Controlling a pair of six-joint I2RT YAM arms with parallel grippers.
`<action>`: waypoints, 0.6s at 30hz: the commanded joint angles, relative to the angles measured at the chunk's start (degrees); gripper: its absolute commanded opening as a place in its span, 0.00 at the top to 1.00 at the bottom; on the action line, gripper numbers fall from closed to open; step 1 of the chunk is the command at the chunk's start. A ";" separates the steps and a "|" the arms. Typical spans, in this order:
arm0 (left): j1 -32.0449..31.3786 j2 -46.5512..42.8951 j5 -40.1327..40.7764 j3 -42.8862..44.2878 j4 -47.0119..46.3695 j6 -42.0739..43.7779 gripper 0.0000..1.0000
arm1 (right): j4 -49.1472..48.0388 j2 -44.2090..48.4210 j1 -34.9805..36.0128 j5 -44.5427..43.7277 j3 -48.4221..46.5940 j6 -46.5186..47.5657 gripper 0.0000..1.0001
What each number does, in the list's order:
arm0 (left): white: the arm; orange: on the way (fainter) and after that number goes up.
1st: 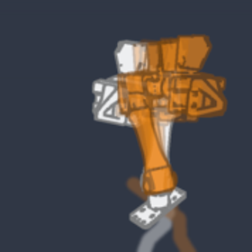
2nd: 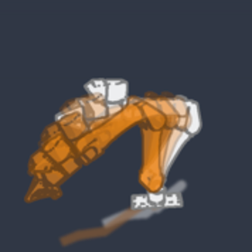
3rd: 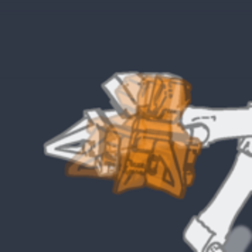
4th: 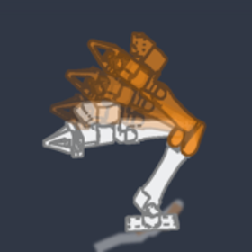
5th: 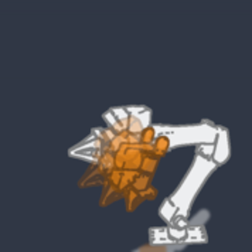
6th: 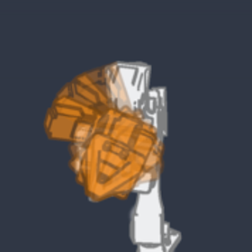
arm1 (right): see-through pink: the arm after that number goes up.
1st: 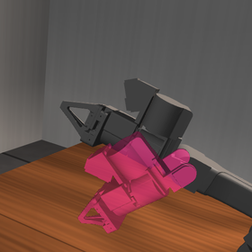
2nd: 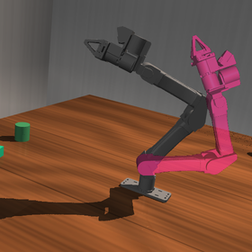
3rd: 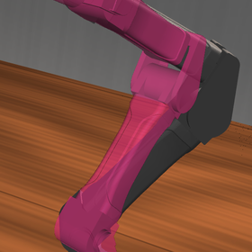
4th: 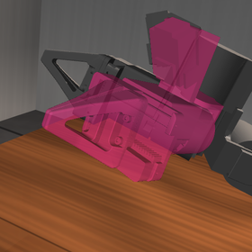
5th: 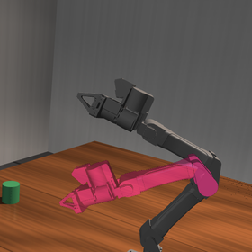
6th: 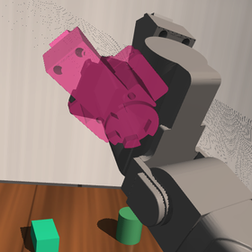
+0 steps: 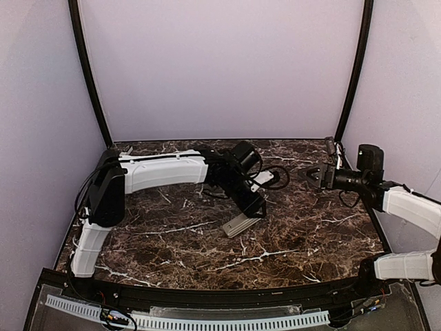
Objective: Load the batteries into the remote control
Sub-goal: Pick up the remote control from the center of the board, then pass from the left arm to the right
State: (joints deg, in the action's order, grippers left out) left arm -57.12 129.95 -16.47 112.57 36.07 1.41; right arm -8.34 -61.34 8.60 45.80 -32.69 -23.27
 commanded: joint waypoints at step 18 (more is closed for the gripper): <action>4.30 -28.92 -24.08 -20.14 -44.38 -13.54 0.64 | -29.87 -2.51 12.88 16.59 -0.82 -7.74 0.11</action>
State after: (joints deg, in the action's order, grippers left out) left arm -52.77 104.47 -34.39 95.85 3.22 -7.57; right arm -30.33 -61.89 18.92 59.51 -30.76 -28.80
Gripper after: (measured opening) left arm 0.528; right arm 0.885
